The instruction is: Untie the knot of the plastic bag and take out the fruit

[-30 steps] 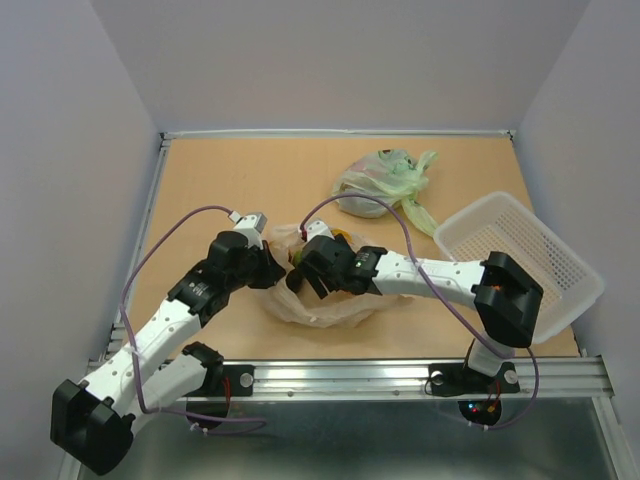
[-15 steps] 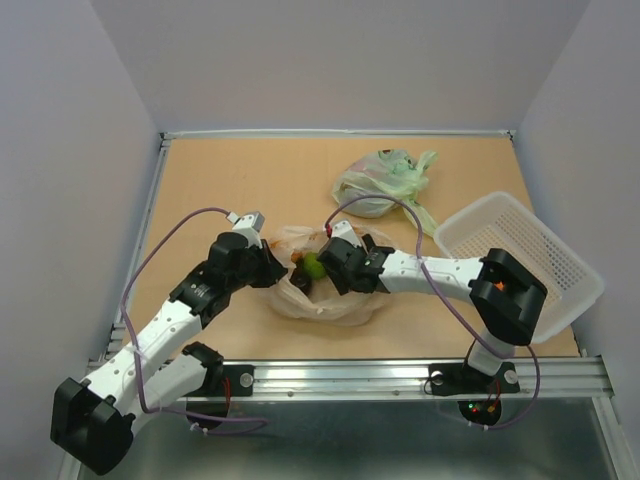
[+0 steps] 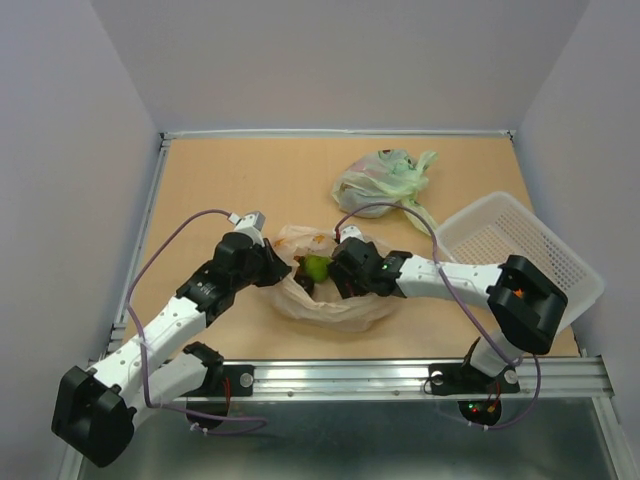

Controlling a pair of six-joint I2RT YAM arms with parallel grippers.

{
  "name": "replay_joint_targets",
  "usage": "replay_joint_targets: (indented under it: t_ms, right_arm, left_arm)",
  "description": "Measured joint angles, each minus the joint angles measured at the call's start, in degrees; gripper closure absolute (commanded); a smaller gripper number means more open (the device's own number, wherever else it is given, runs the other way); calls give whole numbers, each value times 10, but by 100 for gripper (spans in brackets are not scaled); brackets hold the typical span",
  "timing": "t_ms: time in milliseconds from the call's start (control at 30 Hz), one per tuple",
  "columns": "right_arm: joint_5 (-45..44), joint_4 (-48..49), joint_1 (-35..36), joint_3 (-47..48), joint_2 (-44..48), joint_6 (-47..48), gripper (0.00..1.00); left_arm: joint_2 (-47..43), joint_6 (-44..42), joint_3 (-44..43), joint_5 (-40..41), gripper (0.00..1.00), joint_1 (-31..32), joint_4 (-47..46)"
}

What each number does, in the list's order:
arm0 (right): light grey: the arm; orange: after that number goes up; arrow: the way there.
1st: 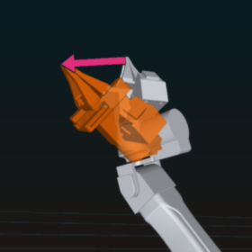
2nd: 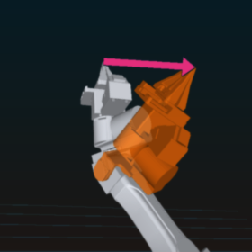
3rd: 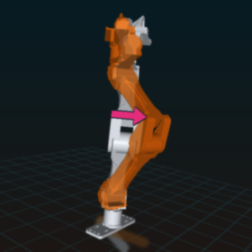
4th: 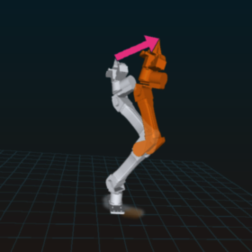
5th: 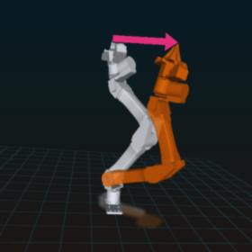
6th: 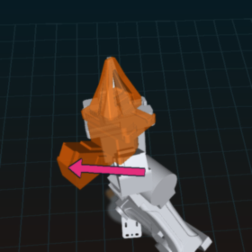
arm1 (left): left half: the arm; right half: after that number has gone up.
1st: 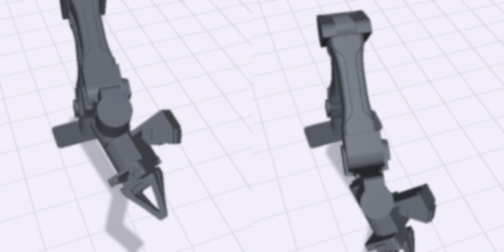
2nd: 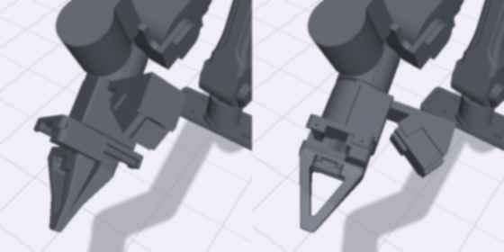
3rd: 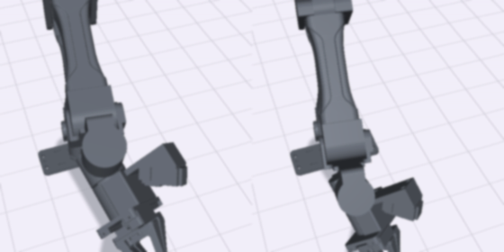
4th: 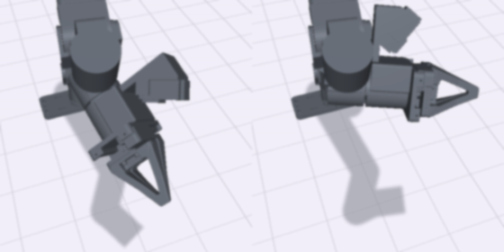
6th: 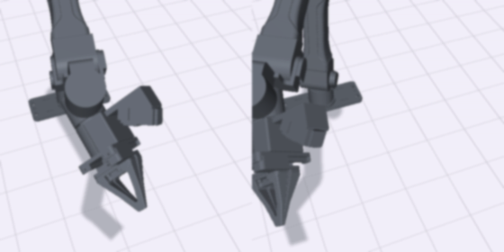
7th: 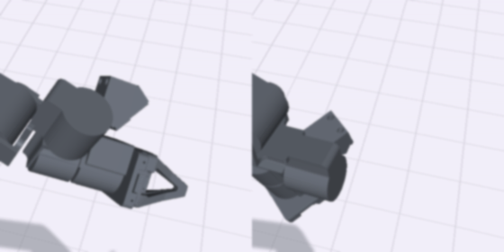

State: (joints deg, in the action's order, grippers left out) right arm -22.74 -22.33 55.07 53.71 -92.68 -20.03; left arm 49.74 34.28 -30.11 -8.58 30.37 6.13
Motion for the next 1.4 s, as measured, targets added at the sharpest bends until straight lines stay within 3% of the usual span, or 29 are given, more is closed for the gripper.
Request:
replay_joint_targets:
  t_ms: [133,167,267,533,767,833,1100,1233,1267,1333,1367,1400]
  right_arm:
    - [53,37,0,-6,54,5,21]
    - [61,52,0,-10,68,5,13]
    - [77,90,0,-20,104,4,5]
    - [85,124,0,-20,108,-1,10]
    - [102,127,0,-23,122,-23,4]
    - [119,132,2,-31,121,-25,0]
    - [143,130,27,-65,75,-37,2]
    - [133,125,31,-74,57,-44,19]
    - [129,125,31,-74,53,-45,36]
    - [121,125,31,-74,52,-41,54]
    - [119,125,31,-74,52,-40,71]
    - [118,125,31,-74,52,-38,78]
  left_arm:
    - [17,-5,0,5,100,14,-11]
    - [19,-8,0,8,100,17,-12]
    - [20,-18,0,20,100,29,-23]
    - [-1,-73,0,63,100,37,-34]
    - [-38,-111,0,72,100,37,-32]
    - [-46,-113,0,72,100,37,-32]
    - [-54,-91,0,74,100,51,-16]
    - [-56,-80,2,75,100,60,-9]
    - [-56,-78,2,75,100,60,-7]
    - [-54,-76,2,76,100,62,-5]
    - [-52,-76,2,78,100,63,-5]
    - [-49,-76,2,84,100,63,-4]
